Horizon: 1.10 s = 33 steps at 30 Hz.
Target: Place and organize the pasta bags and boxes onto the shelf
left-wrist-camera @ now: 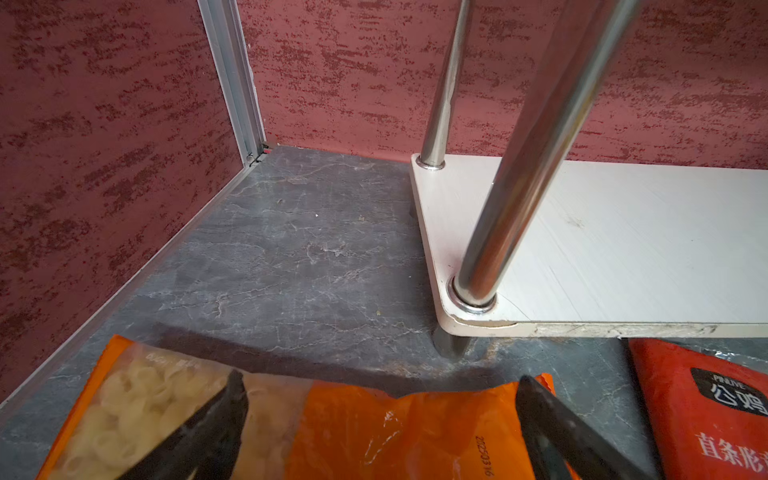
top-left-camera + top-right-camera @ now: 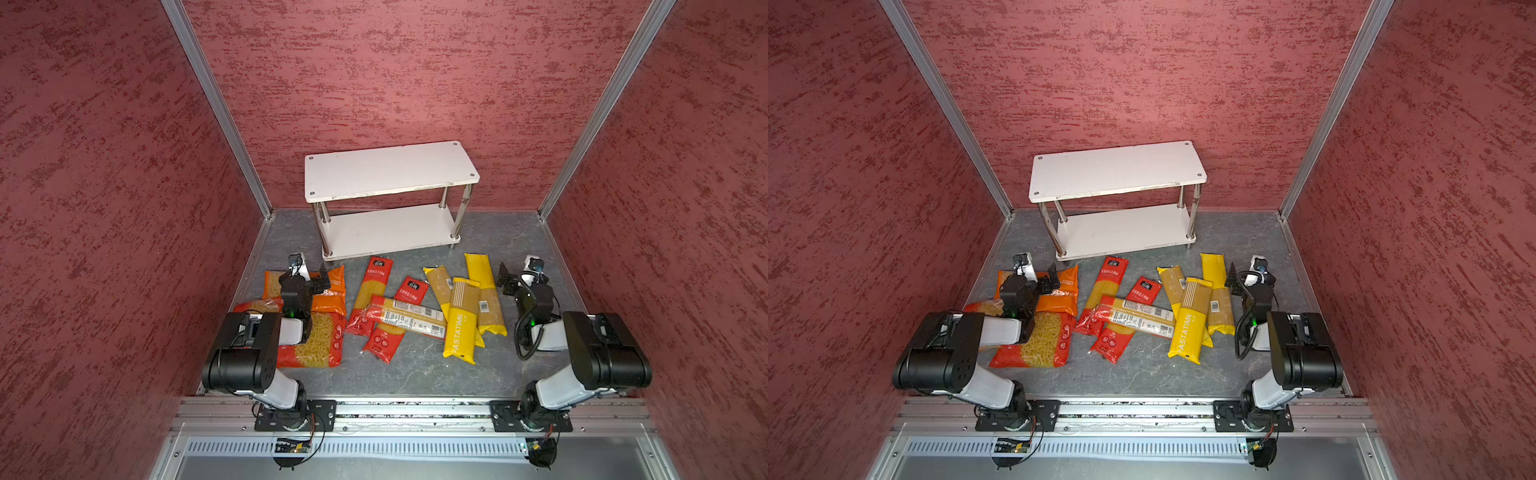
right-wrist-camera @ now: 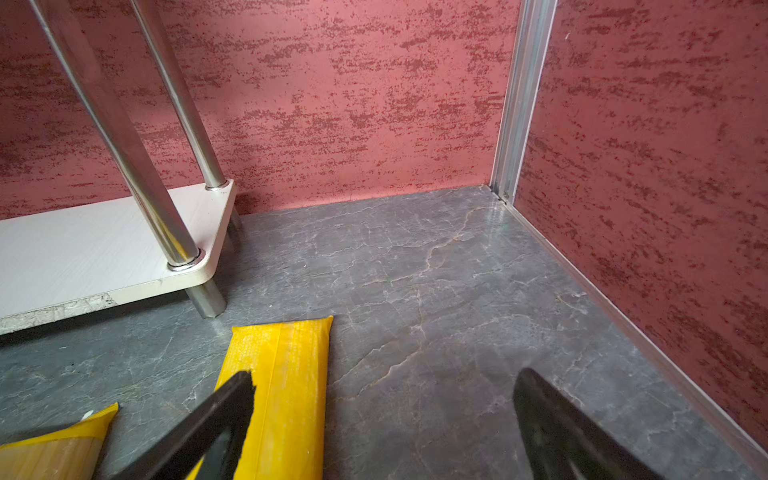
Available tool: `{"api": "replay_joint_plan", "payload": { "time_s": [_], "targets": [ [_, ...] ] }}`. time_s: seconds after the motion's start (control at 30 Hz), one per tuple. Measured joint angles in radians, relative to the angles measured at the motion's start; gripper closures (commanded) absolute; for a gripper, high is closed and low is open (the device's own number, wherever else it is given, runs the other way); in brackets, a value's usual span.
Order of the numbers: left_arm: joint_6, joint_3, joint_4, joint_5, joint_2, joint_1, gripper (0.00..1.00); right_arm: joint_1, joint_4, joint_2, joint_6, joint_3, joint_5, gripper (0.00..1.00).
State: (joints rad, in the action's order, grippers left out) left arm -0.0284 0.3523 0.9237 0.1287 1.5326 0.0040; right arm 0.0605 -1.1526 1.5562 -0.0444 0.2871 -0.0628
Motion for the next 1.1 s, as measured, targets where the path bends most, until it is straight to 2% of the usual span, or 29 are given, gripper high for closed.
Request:
{"api": "replay_joint_plan", "payload": {
  "time_s": [1.1],
  "targets": [
    [0.000, 0.000, -0.001, -0.017, 0.000, 0.002, 0.00, 0.000, 0.000, 0.000, 0.000, 0.000, 0.000, 0.01]
  ]
}}
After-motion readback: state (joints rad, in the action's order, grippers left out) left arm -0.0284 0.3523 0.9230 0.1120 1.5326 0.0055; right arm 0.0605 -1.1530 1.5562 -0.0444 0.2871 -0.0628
